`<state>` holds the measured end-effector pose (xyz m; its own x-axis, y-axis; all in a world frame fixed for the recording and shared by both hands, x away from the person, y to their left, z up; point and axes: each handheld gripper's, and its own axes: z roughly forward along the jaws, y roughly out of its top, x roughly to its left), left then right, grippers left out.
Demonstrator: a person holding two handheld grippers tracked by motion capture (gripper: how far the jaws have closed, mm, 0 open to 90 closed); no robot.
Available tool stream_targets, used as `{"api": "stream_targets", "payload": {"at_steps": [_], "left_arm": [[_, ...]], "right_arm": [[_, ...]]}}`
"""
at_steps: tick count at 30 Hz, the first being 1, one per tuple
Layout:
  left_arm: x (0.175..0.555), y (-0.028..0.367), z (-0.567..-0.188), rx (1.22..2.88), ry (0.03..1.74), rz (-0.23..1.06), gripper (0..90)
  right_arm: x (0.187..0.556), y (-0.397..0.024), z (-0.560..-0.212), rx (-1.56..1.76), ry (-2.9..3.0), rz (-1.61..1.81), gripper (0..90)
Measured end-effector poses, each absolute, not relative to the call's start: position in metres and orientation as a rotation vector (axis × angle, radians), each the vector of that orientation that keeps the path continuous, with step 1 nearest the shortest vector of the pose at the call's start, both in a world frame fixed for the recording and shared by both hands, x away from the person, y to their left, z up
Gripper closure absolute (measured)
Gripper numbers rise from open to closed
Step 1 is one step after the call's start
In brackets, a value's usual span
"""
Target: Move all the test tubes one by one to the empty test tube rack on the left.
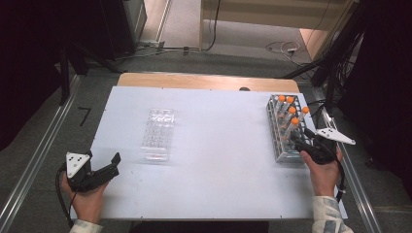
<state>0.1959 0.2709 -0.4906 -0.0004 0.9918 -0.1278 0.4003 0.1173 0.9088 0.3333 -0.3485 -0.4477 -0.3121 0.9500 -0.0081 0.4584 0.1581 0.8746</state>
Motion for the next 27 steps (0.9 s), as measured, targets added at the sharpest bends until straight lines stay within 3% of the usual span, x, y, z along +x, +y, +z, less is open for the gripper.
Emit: {"api": "stream_targets", "payload": {"at_steps": [15,22,27], "left_arm": [[0.196,0.271,-0.491,1.409,1.540,0.870,7.3],[0.196,0.271,-0.491,1.411,1.540,0.868,7.3],[0.196,0.271,-0.491,1.410,1.538,0.867,7.3]], "right_arm": [[0.359,-0.332,-0.447,1.325,1.874,1.021,58.2],[0.362,-0.328,-0.449,1.332,1.878,0.991,70.5],[0.361,-0.329,-0.446,1.322,1.866,1.018,71.7]]}}
